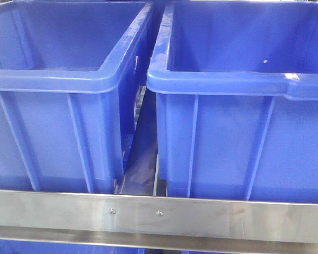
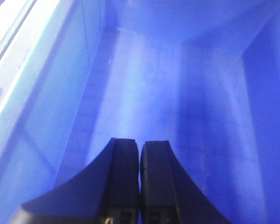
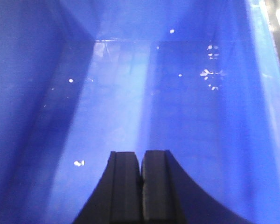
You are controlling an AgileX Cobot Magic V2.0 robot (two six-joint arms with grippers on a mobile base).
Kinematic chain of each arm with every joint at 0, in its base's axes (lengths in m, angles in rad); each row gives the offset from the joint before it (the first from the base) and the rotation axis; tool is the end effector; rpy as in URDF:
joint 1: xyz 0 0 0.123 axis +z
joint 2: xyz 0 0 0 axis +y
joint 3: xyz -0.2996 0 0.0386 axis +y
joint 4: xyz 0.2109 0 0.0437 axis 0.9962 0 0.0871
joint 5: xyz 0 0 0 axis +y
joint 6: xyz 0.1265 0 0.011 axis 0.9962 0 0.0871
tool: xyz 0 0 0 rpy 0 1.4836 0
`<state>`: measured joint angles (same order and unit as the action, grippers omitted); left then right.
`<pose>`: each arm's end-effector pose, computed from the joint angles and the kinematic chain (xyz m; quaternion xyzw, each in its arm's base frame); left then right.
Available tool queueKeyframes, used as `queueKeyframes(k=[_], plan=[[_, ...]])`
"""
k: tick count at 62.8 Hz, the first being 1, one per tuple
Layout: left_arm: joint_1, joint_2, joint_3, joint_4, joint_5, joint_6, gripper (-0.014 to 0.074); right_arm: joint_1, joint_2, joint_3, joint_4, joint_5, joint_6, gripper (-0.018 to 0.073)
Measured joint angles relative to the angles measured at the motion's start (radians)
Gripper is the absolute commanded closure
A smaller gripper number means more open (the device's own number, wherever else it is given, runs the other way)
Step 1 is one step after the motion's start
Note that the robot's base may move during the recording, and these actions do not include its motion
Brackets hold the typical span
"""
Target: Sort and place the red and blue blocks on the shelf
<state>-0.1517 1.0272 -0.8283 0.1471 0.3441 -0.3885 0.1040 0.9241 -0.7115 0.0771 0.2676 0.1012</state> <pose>0.2061 -0.0251 0.3451 -0.0547 0.8457 -0.0852 0.5239 0.1817 0.0216 0.3350 0.0241 0.8310 0.0858 0.5491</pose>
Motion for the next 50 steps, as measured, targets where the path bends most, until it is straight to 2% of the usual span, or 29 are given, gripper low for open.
queueKeyframes(k=[36, 50], plan=[[0.0, -0.245, 0.213, 0.0, 0.0, 0.0, 0.0471, 0.0, -0.232, 0.149, 0.0, 0.048, 0.0, 0.0508], [0.0, -0.359, 0.289, 0.0, 0.0, 0.004, 0.0471, 0.0, -0.325, 0.183, 0.0, 0.11, 0.0, 0.0508]])
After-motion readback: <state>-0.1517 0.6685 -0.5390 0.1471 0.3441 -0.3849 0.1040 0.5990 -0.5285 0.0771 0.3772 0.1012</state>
